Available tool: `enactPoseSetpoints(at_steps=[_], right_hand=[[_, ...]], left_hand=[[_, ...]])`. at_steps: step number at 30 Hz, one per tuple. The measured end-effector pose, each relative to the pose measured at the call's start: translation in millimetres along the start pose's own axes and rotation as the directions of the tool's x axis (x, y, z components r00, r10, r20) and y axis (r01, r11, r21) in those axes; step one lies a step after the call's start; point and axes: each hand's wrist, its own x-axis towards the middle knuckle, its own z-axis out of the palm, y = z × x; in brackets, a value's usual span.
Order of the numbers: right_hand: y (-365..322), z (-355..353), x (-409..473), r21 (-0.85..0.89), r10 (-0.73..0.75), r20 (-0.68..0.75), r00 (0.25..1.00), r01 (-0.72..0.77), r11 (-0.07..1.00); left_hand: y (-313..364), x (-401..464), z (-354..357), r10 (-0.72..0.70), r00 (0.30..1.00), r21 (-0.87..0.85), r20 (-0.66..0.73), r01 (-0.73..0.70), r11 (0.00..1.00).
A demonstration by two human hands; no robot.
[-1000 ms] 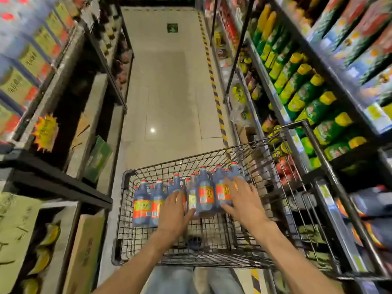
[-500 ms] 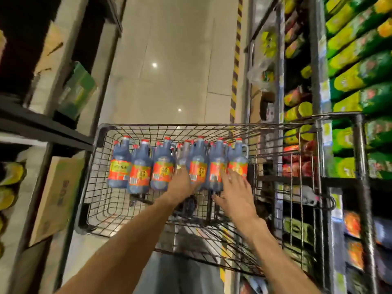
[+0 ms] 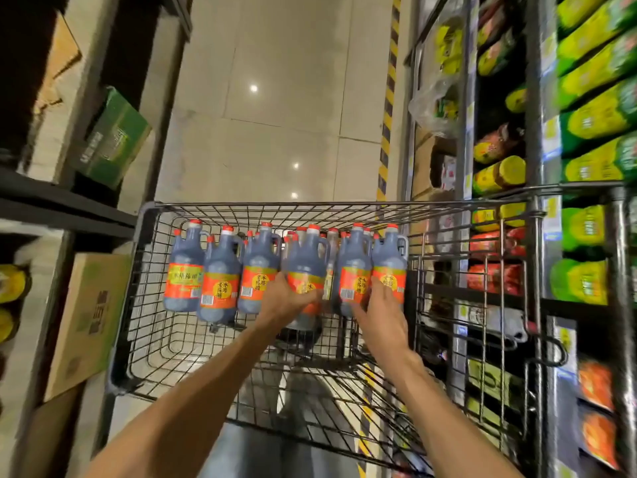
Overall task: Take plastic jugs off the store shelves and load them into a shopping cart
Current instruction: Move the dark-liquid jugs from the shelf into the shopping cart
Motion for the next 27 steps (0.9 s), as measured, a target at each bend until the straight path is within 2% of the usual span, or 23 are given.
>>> enactPoseSetpoints(at_steps=[3, 5, 8, 10, 14, 18, 23, 27], right_hand=[[-13.8, 15.1, 23.3, 0.114, 0.105, 0.017, 0.994, -0.107, 0.988], [-30.2, 26.3, 34.9, 0.204, 0.204, -0.027, 0.979, -0.194, 0.959], [-53.5, 33.7, 52.3, 0.207, 0.462, -0.047, 0.885, -0.444, 0.872], [-47.4, 51.8, 70.6, 0.249, 0.538, -0.004, 0.843, -0.520, 0.817], [-30.5, 72.3, 93.2, 0.397, 0.578, 0.130, 0.806, -0.577, 0.714], [-42.5, 58.5, 96.2, 0.447, 0.582, 0.231, 0.780, -0.617, 0.648], [-40.1, 62.0, 93.5, 0.573, 0.511, 0.312, 0.801, -0.588, 0.571], [-28.4, 47.6, 70.4, 0.604, 0.398, 0.350, 0.848, -0.529, 0.596]], left_hand=[[-9.9, -26.0, -23.1, 0.009, 1.000, -0.087, 0.024, -0.007, 0.996], [-22.4, -36.5, -37.9, 0.001, 1.000, -0.092, -0.004, -0.002, 0.996], [-42.9, -47.7, -54.0, -0.027, 0.999, -0.168, -0.035, 0.021, 0.985], [-52.4, -55.3, -59.9, -0.042, 0.998, -0.205, -0.047, 0.032, 0.978], [-68.0, -62.2, -66.2, -0.077, 0.994, -0.256, -0.083, 0.053, 0.965], [-75.2, -65.1, -67.0, -0.092, 0.992, -0.221, -0.088, 0.070, 0.973], [-75.4, -69.1, -70.2, -0.079, 0.993, -0.145, -0.084, 0.066, 0.987], [-64.3, -79.5, -77.9, -0.051, 0.994, -0.090, -0.095, 0.043, 0.995]])
